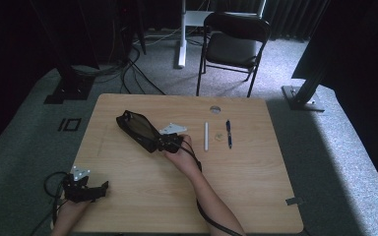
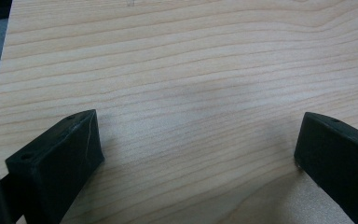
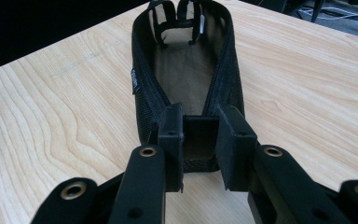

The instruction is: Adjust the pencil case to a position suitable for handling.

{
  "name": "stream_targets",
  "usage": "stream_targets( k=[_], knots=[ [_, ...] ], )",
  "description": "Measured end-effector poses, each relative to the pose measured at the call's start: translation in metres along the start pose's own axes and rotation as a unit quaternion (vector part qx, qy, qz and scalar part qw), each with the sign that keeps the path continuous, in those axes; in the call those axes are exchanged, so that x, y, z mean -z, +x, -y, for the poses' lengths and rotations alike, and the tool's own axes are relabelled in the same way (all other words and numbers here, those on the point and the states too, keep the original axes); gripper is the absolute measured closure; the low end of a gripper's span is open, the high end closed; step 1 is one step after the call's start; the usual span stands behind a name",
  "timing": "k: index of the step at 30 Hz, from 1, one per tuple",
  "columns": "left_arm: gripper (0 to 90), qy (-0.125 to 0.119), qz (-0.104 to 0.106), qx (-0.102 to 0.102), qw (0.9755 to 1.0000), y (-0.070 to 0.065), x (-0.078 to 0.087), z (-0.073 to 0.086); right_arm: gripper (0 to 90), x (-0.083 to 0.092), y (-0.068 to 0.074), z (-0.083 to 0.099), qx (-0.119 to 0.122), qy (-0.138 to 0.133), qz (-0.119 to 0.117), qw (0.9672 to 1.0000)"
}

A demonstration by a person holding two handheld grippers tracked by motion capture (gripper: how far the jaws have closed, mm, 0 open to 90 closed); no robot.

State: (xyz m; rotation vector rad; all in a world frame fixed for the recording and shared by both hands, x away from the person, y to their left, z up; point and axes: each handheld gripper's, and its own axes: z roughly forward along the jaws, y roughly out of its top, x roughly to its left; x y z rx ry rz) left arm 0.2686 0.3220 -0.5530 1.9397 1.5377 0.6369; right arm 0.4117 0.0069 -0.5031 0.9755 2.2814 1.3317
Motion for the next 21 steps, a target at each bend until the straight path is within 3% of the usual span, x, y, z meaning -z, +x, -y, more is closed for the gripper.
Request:
stream_targets(
  k=[5, 21],
  knots=[
    [0.9, 0.000, 0.000, 0.000, 1.0000, 0.000, 0.000, 0.000, 73.3, 0.010, -0.003, 0.007, -0.009, 0.000, -0.005, 1.0000],
    [0.9, 0.000, 0.000, 0.000, 1.0000, 0.000, 0.000, 0.000, 73.3, 0.040, -0.007, 0.024, 0.007, 0.006, -0.008, 0.9999]
  ],
)
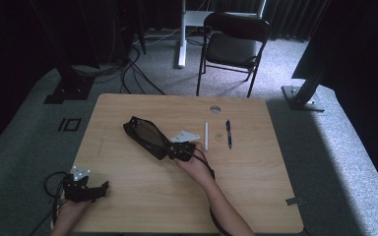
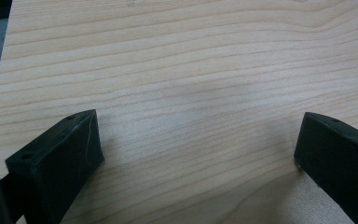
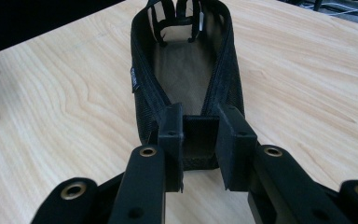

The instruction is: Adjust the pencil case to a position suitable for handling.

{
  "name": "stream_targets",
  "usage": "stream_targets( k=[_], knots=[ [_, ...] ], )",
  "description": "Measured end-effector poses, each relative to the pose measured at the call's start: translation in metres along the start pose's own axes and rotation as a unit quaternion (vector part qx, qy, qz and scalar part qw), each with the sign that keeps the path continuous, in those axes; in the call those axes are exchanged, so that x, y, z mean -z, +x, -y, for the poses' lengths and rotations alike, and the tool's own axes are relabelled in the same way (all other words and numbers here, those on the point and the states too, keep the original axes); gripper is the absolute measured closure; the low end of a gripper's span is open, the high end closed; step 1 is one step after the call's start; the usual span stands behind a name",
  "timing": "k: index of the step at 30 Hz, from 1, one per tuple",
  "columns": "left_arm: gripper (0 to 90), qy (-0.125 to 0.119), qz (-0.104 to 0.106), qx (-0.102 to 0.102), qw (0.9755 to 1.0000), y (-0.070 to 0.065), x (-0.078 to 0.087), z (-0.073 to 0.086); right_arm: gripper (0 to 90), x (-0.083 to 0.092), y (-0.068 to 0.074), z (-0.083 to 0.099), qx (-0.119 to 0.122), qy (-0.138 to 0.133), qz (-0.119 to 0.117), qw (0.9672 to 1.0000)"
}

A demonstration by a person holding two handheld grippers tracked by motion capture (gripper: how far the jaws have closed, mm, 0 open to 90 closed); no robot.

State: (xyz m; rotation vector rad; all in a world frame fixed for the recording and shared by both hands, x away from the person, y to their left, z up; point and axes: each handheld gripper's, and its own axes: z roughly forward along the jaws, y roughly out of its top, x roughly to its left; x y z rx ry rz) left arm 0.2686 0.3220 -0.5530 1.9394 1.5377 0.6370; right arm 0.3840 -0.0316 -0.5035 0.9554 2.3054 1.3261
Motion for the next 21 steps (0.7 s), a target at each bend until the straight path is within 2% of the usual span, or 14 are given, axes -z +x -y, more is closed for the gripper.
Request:
stream_targets(
  k=[21],
  knots=[
    [0.9, 0.000, 0.000, 0.000, 1.0000, 0.000, 0.000, 0.000, 73.3, 0.049, -0.014, 0.035, -0.016, -0.003, -0.006, 0.9999]
  ],
)
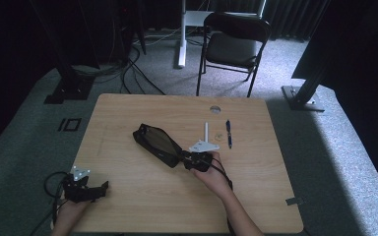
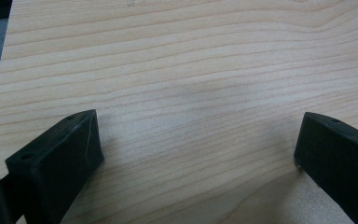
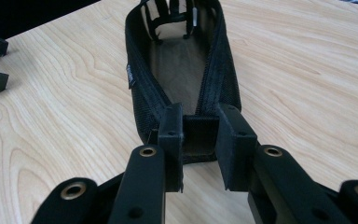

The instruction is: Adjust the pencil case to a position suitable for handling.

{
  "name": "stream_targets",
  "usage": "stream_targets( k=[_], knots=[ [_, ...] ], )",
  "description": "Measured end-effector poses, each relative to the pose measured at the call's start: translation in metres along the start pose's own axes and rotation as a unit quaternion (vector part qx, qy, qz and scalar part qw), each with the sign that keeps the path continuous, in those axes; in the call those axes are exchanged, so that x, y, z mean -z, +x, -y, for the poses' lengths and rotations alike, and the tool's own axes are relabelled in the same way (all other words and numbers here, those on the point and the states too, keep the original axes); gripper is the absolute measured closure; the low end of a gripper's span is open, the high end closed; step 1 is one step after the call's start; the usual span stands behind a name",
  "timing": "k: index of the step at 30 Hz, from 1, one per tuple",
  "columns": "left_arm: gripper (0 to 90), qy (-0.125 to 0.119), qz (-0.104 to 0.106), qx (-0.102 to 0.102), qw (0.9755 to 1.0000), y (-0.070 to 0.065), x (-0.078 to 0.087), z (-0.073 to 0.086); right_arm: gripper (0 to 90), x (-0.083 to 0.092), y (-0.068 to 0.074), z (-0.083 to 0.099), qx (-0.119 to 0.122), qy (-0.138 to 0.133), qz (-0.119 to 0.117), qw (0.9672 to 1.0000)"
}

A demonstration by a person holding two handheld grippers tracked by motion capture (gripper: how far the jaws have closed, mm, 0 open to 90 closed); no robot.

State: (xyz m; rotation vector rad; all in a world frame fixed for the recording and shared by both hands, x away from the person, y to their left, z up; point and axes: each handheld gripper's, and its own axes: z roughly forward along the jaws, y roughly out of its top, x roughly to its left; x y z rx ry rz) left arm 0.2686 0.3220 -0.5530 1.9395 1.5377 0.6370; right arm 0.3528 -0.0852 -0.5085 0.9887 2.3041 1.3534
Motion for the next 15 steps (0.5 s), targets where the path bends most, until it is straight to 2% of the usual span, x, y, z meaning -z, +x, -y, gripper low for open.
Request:
stream_targets(
  k=[15],
  knots=[
    [0.9, 0.000, 0.000, 0.000, 1.0000, 0.000, 0.000, 0.000, 73.2, 0.038, -0.014, 0.020, 0.002, 0.001, 0.010, 0.9999]
  ],
)
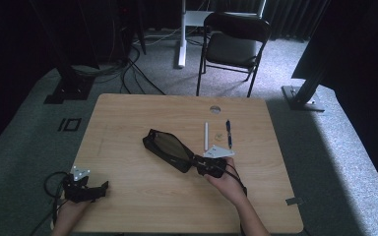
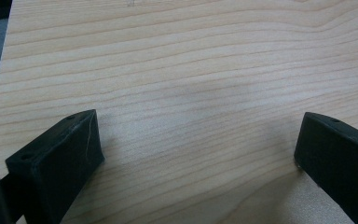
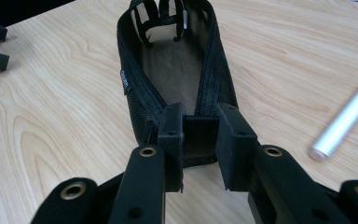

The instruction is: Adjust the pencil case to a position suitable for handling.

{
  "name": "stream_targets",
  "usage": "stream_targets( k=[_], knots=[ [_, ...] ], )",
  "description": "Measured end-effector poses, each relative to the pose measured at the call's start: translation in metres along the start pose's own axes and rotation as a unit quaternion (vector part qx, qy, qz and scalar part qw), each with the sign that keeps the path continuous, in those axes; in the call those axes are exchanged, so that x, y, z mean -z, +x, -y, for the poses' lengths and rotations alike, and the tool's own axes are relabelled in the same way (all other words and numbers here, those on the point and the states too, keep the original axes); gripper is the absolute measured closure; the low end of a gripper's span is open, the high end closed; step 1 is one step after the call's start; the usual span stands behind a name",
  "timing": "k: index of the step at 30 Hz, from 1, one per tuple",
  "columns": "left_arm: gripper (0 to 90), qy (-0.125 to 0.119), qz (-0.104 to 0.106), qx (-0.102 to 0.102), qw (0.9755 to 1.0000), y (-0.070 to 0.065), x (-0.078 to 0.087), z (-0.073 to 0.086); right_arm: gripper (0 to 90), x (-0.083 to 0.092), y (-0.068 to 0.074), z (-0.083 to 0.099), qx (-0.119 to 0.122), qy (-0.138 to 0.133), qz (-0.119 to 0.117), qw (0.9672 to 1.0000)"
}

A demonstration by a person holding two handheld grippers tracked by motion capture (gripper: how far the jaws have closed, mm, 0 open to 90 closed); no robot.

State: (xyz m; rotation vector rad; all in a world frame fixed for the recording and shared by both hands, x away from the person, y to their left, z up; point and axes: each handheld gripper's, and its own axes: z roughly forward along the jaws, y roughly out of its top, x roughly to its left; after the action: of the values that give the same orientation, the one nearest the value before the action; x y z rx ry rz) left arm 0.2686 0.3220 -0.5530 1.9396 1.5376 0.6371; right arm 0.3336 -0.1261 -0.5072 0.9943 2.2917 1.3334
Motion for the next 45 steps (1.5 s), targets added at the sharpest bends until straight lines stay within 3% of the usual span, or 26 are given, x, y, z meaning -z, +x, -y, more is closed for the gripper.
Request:
stream_targets(
  k=[13, 27, 45],
  knots=[
    [0.9, 0.000, 0.000, 0.000, 1.0000, 0.000, 0.000, 0.000, 73.1, 0.028, -0.007, 0.018, 0.002, 0.004, 0.010, 0.9999],
    [0.9, 0.000, 0.000, 0.000, 1.0000, 0.000, 0.000, 0.000, 73.0, 0.062, -0.019, 0.037, -0.015, 0.001, 0.019, 0.9997],
    [0.9, 0.000, 0.000, -0.001, 1.0000, 0.000, 0.000, 0.000, 73.0, 0.100, -0.031, 0.056, -0.021, 0.006, 0.038, 0.9990]
  ],
)
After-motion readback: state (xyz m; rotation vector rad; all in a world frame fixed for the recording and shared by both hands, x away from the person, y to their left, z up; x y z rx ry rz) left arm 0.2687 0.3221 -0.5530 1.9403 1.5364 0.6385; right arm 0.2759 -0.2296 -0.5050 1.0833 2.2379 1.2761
